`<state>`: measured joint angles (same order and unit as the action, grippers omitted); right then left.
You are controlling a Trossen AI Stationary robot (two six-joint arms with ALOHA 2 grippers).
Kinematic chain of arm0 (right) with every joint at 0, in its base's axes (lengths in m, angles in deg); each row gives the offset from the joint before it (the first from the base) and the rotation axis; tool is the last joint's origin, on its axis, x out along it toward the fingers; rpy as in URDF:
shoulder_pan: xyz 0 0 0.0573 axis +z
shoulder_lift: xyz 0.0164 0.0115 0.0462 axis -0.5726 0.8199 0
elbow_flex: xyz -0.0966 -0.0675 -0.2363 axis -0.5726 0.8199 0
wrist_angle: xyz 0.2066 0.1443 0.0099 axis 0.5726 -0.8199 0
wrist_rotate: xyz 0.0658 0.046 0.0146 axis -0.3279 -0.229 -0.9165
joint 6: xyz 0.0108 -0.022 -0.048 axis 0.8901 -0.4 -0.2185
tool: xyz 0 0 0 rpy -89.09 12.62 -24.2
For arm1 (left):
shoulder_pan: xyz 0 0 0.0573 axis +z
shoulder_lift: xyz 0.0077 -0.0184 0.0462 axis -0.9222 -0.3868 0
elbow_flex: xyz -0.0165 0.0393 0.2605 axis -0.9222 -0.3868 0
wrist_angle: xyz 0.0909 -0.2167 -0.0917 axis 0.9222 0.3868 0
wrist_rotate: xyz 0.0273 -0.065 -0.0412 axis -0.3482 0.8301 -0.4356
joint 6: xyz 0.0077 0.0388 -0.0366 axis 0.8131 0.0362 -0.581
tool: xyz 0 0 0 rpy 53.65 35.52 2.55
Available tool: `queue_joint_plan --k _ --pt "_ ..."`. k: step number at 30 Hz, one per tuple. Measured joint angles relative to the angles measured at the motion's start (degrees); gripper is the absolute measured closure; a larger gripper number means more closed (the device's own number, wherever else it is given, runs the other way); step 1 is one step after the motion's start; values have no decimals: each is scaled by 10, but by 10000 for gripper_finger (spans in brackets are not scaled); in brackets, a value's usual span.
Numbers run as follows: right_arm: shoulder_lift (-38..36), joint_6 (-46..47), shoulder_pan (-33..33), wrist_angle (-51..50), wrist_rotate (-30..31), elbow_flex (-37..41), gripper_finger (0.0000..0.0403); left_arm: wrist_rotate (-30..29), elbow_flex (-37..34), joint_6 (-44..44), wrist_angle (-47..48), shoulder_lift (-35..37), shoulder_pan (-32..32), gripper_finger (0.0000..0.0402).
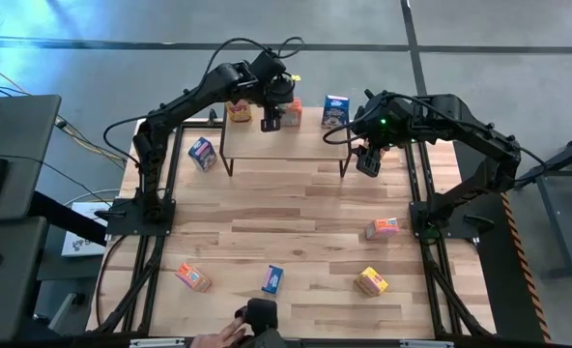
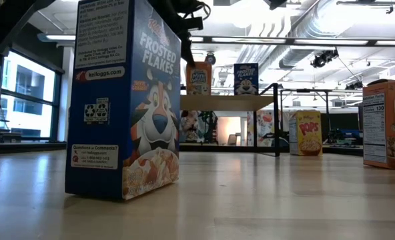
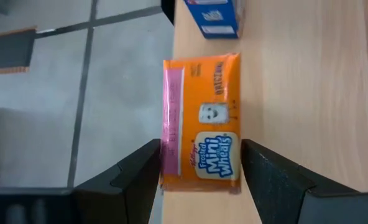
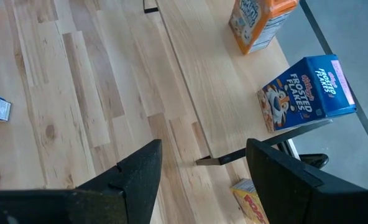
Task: Stack cereal on shelf
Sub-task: Put the middle orange cereal box on the shelf, then put the bottom yellow cereal box aligned with the other yellow cereal box on the shelf
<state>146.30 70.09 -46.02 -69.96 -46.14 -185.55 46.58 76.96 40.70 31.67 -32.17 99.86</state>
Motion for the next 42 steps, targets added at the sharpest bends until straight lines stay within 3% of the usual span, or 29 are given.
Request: queue_joint_plan --k 17,26,42 --pt "0 0 0 0 0 0 178 -27 12 -22 5 16 -1 189" --pt "0 0 0 0 0 0 178 -49 12 -85 8 64 -11 189" --pt "0 0 0 0 0 0 178 -51 13 -231 105 148 -50 190"
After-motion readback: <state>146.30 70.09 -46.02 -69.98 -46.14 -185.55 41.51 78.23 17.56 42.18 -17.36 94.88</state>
